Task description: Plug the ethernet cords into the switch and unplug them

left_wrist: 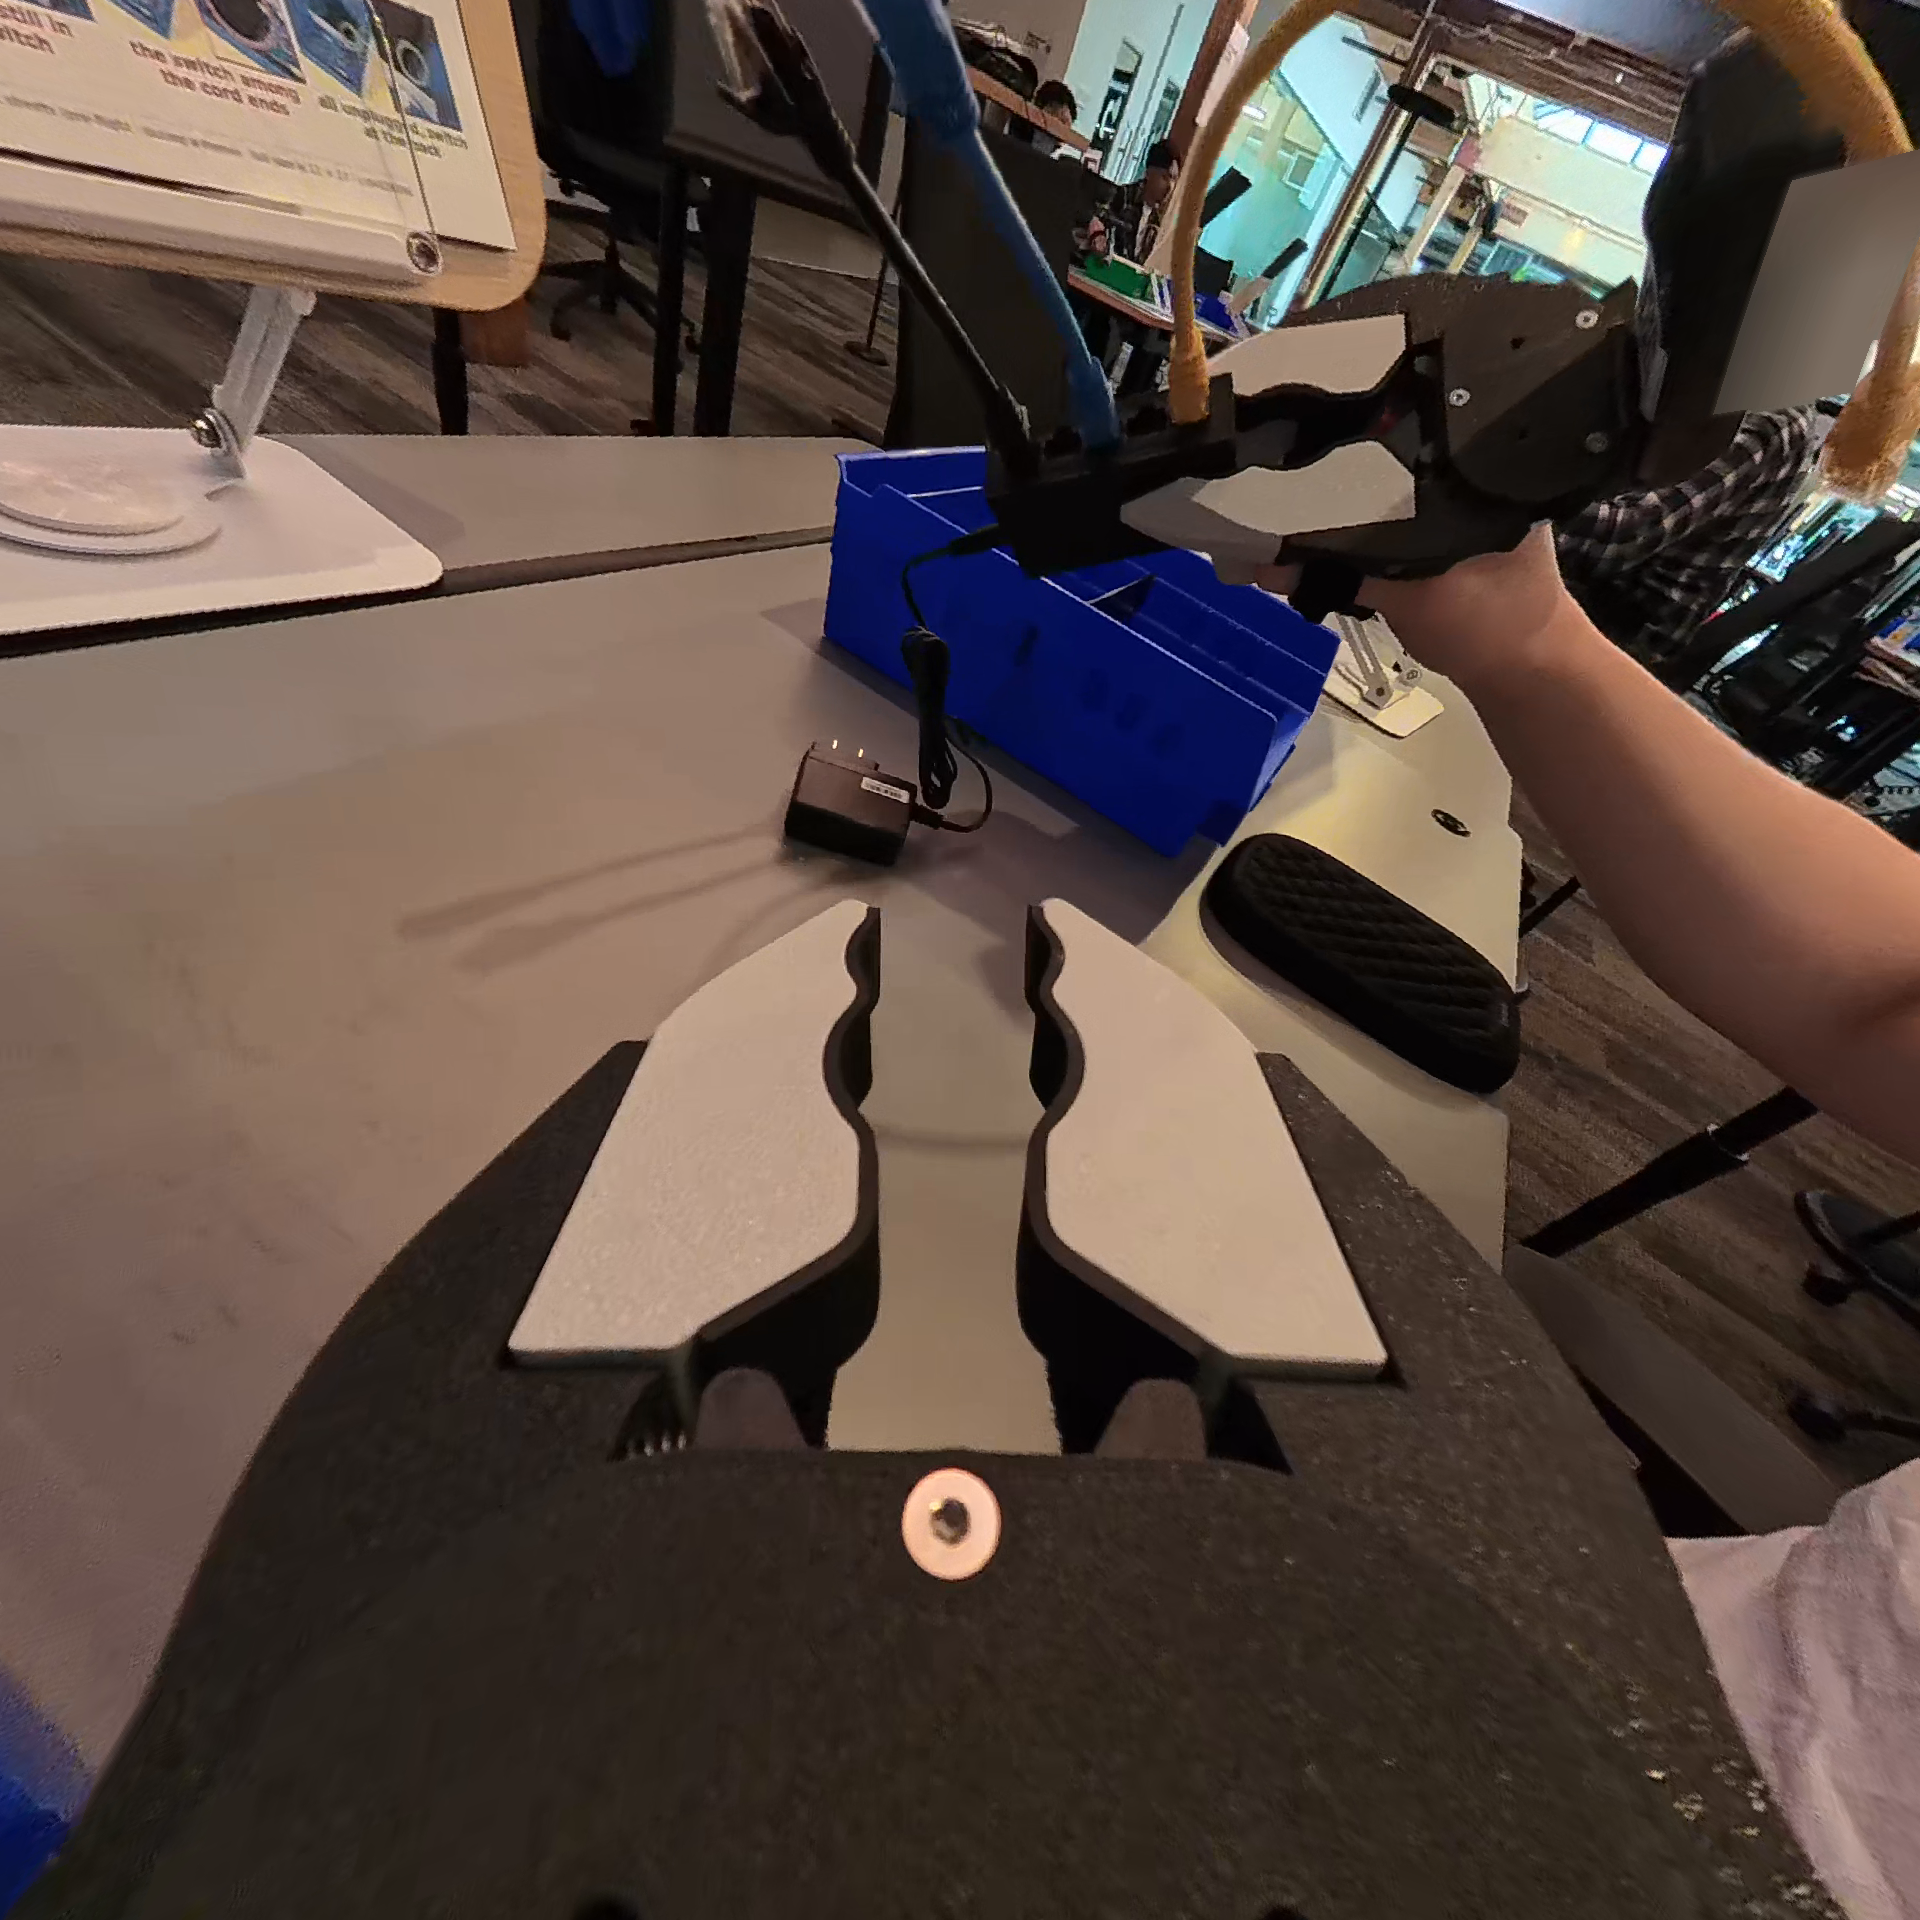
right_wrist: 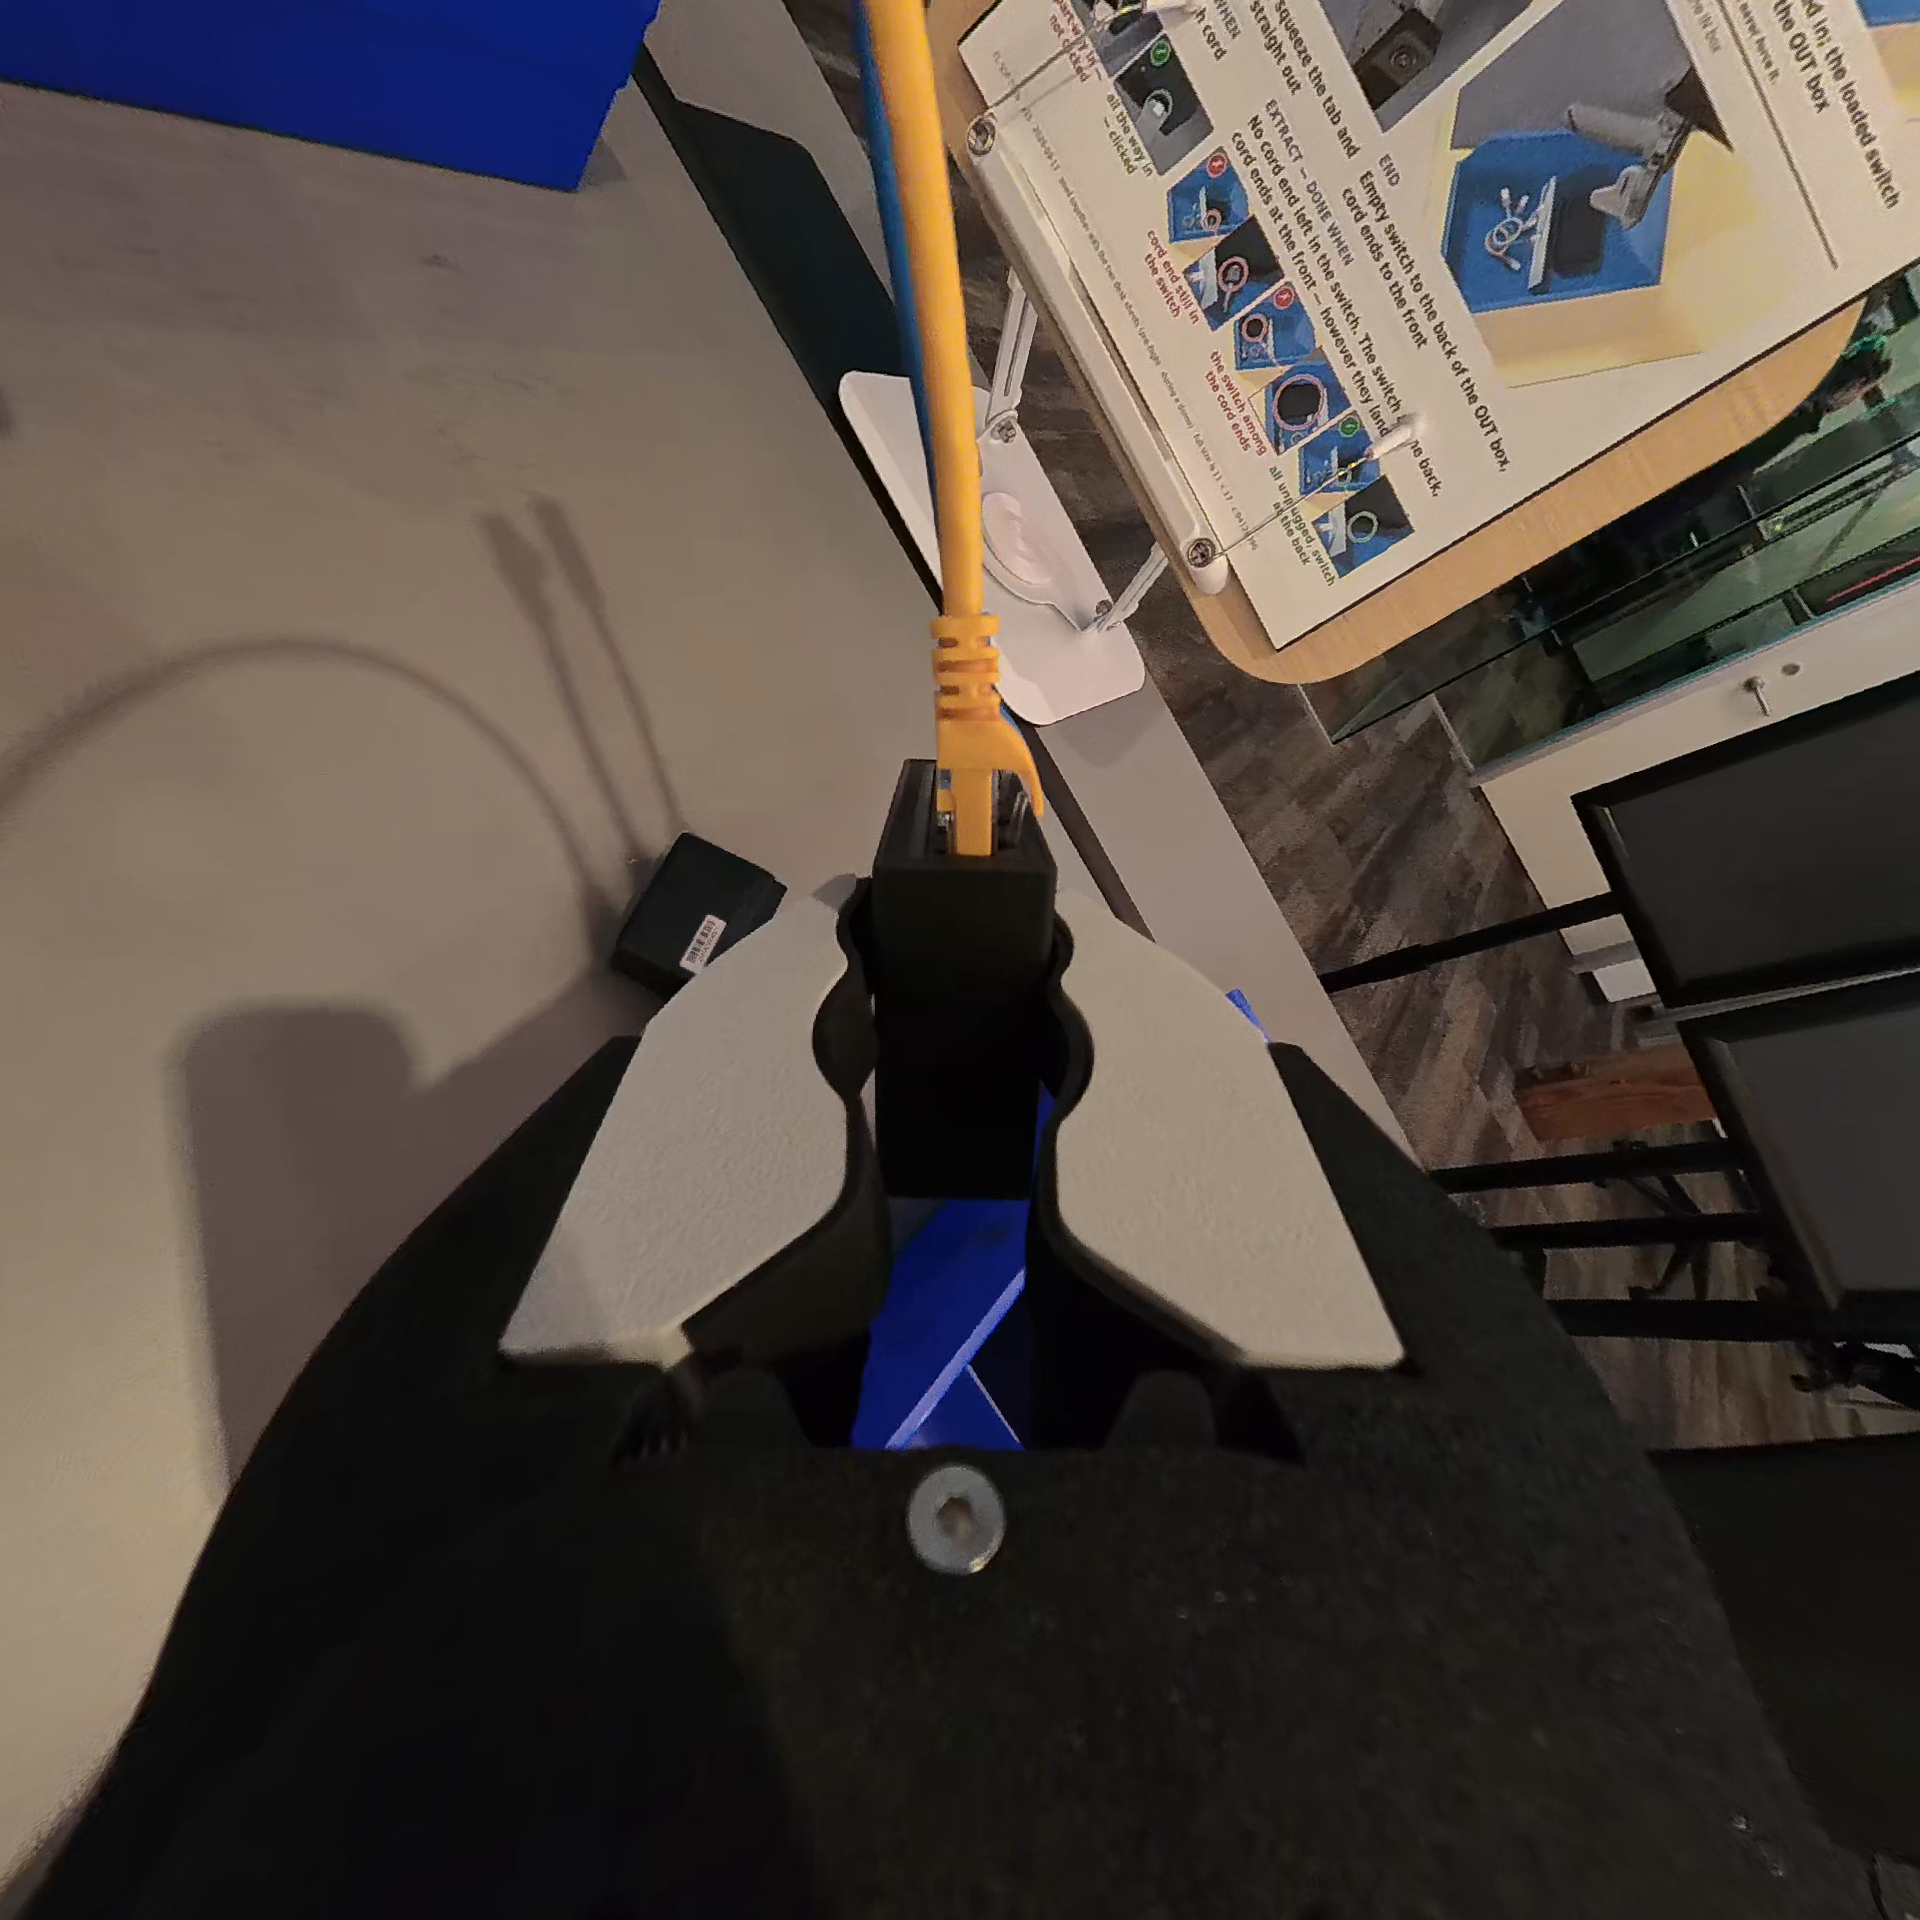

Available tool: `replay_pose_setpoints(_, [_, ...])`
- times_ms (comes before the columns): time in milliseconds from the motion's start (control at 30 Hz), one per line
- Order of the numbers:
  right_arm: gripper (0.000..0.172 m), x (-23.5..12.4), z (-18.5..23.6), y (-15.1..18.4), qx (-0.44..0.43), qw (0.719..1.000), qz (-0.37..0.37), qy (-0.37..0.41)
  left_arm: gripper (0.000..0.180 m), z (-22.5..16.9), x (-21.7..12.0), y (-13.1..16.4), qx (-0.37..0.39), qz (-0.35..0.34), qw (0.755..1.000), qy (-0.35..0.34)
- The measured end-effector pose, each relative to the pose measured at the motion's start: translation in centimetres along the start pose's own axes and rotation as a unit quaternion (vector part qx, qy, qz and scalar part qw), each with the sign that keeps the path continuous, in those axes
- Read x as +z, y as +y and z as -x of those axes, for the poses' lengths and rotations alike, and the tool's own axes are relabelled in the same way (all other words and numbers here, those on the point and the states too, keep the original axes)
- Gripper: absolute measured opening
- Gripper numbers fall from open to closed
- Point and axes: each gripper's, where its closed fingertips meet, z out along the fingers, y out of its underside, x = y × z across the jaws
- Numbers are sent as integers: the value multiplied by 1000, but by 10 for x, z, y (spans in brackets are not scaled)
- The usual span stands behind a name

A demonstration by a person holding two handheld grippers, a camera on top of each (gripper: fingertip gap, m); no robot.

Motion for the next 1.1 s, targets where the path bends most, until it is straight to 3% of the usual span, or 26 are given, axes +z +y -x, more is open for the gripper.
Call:
replay_pose_setpoints(200, [27,4,-9,2,14,1000,-11,-1,26,7,-1,-26,37,10,999,-12])
replay_pose_setpoints(500, [27,16,-15,3,40,999,-20,-16,26,4,3,-120,148,-1,989,-27])
replay_pose_setpoints(667, [27,19,-19,0,47,999,-17,-22,26,3,1,-159,147,-30,989,-13])
replay_pose_setpoints(1100, [27,25,-27,-18,53,998,-19,-25,25,56,-9,-153,104,-22,993,-51])
